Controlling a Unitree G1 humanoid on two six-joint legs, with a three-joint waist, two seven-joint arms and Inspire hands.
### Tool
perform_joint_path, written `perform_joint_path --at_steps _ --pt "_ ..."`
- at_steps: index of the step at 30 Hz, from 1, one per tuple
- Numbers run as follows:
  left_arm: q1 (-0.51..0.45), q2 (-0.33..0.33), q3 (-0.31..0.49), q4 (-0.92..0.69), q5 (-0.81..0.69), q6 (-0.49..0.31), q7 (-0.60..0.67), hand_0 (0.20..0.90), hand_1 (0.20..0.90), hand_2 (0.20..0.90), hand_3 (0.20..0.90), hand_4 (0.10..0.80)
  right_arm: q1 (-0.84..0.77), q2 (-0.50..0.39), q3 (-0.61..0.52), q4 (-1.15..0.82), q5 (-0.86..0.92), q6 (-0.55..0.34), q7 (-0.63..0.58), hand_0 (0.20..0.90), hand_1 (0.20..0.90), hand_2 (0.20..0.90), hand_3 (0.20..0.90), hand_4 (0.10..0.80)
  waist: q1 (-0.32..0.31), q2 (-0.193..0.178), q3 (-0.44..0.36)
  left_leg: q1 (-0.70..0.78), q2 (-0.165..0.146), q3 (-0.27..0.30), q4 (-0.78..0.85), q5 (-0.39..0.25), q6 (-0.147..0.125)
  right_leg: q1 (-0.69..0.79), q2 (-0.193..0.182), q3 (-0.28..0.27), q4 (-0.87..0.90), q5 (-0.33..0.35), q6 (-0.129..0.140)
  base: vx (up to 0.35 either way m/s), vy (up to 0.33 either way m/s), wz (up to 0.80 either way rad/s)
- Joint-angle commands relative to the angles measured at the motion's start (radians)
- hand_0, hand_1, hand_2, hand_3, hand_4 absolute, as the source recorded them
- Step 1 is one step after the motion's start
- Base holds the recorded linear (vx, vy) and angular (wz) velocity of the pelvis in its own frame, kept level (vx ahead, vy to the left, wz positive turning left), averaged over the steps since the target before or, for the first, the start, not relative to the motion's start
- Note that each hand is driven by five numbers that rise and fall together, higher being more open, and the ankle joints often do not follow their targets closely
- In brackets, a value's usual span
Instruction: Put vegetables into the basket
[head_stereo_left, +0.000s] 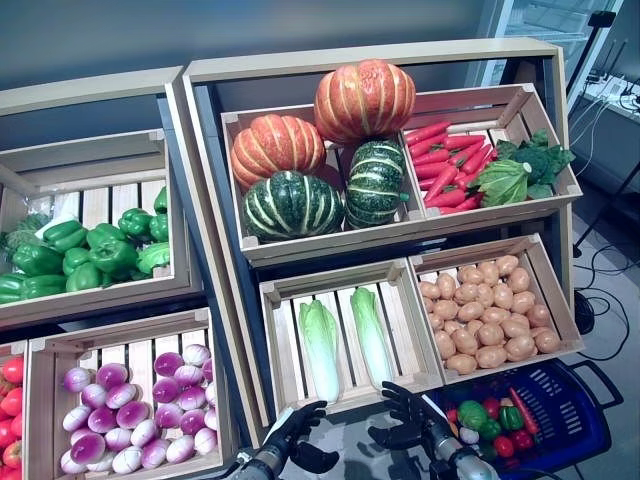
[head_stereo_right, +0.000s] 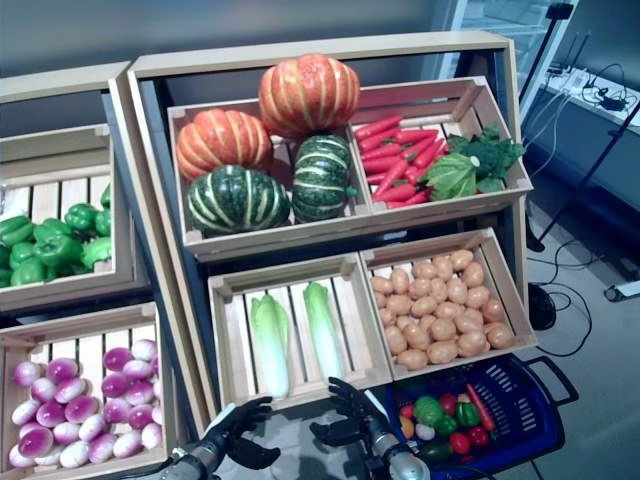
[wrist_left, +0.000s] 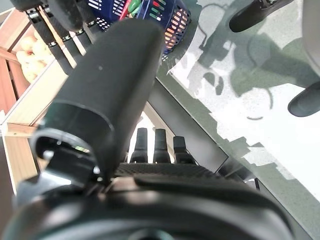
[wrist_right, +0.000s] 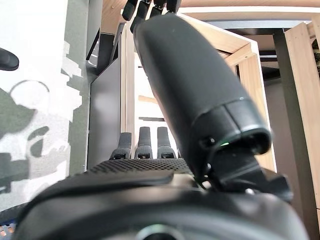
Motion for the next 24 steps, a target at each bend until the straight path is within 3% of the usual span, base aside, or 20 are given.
perform_joint_path --at_steps 1,5,9,19,24 --pt "-0.115 0.002 -0.003 0.008 0.008 -0.084 0.004 0.900 0.900 0.900 0.900 0.800 -0.100 0.032 -0.017 -0.005 0.070 -0.051 -0.015 0.900 0.900 0.900 0.900 0.800 0.004 -0.032 0.008 0.032 0.006 0.015 0.008 -0.056 -0.043 0.025 -0.022 0.029 0.013 0.005 0.019 0.000 0.000 0.00" --pt "-0.124 0.004 -0.017 0.005 0.042 -0.090 0.042 0.900 0.900 0.900 0.900 0.800 -0.106 0.033 -0.013 -0.007 0.058 -0.057 -0.044 0.900 0.900 0.900 0.900 0.800 0.002 -0.032 0.014 0.029 0.006 0.017 0.008 -0.053 -0.044 0.020 -0.022 0.031 0.016 0.006 0.017 -0.009 -0.002 0.00" --pt "-0.136 0.014 -0.063 0.013 0.175 -0.050 0.067 0.900 0.900 0.900 0.900 0.800 -0.118 0.031 -0.006 -0.010 0.057 -0.057 -0.074 0.900 0.900 0.900 0.900 0.800 -0.002 -0.029 0.020 0.023 0.005 0.016 0.008 -0.051 -0.044 0.012 -0.021 0.037 0.017 0.009 0.018 -0.039 -0.002 0.00" --pt "-0.156 0.032 -0.128 0.008 0.231 -0.001 0.050 0.900 0.900 0.900 0.900 0.800 -0.124 0.028 0.005 -0.013 0.062 -0.053 -0.080 0.900 0.900 0.900 0.900 0.800 -0.018 -0.017 0.018 0.025 0.003 0.018 0.008 -0.054 -0.042 0.010 -0.020 0.045 0.016 0.008 0.022 0.000 0.000 0.00" --pt "-0.174 0.057 -0.144 -0.041 0.359 -0.030 0.219 0.900 0.900 0.900 0.900 0.800 -0.129 0.018 0.012 -0.027 0.066 -0.034 -0.088 0.900 0.900 0.900 0.900 0.800 -0.024 -0.012 0.023 0.026 0.002 0.020 0.008 -0.052 -0.044 0.010 -0.018 0.053 0.015 0.007 0.021 0.000 0.000 0.00"
